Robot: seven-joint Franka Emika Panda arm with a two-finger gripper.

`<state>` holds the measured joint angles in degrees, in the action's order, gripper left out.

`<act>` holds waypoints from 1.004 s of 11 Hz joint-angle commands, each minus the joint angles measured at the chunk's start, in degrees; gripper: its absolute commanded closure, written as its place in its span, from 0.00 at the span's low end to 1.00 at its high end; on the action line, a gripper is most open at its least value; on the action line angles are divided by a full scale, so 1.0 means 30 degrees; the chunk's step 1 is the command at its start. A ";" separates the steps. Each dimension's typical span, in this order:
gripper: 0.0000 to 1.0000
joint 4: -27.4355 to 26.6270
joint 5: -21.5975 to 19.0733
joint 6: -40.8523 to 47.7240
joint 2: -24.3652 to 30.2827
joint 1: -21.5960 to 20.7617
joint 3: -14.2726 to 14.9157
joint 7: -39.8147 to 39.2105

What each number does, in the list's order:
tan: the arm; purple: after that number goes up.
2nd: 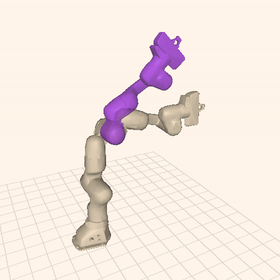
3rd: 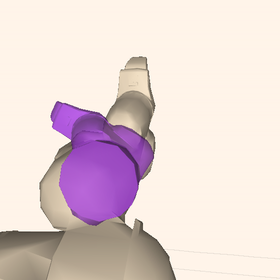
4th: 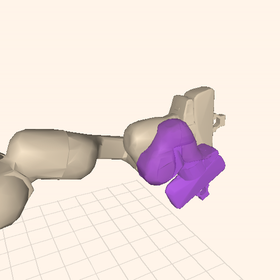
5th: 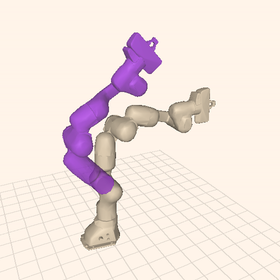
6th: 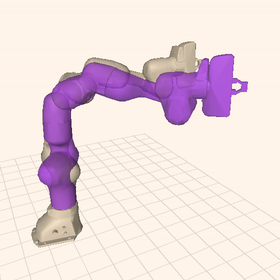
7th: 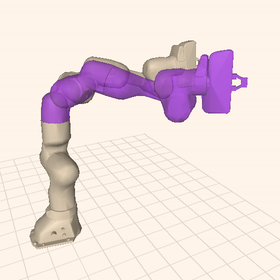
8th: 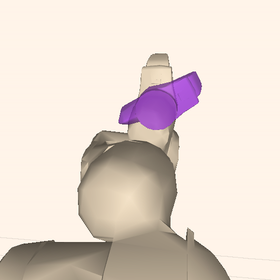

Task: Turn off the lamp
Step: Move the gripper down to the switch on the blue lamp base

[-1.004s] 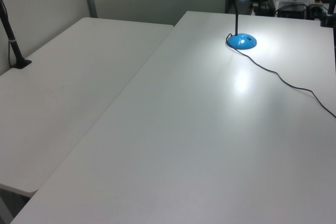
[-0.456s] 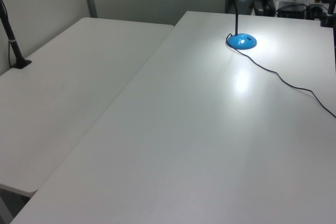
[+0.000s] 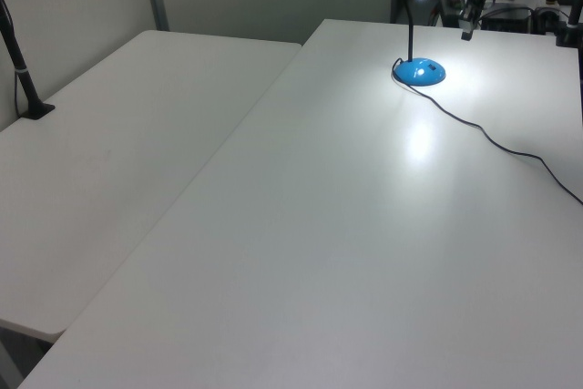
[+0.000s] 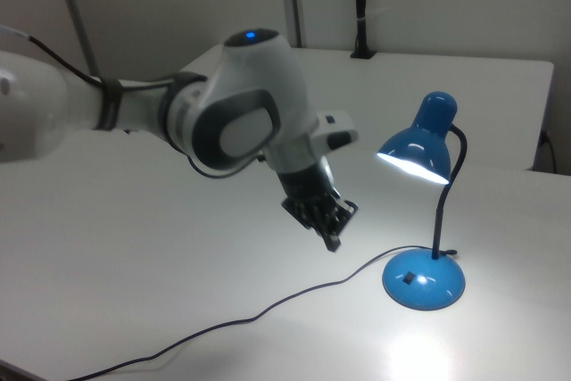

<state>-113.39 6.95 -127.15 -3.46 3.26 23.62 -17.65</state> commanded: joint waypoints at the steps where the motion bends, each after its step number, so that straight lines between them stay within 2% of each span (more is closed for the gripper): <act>1: 1.00 -0.0085 -0.0586 -0.4185 -0.2412 0.1370 -0.0023 -0.1002; 3: 1.00 -0.0027 -0.1956 -0.7318 -0.3761 0.1695 -0.0081 -0.1002; 5: 1.00 0.0061 -0.2199 -0.9114 -0.4700 0.1959 -0.0199 -0.1060; 8: 1.00 0.0382 -0.2957 -1.0816 -0.5932 0.2164 -0.0899 -0.1031; 11: 1.00 0.0560 -0.2990 -1.0908 -0.6199 0.2370 -0.0990 -0.1118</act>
<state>-112.57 -0.90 -158.90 -21.48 8.97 21.61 -19.36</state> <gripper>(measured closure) 0.991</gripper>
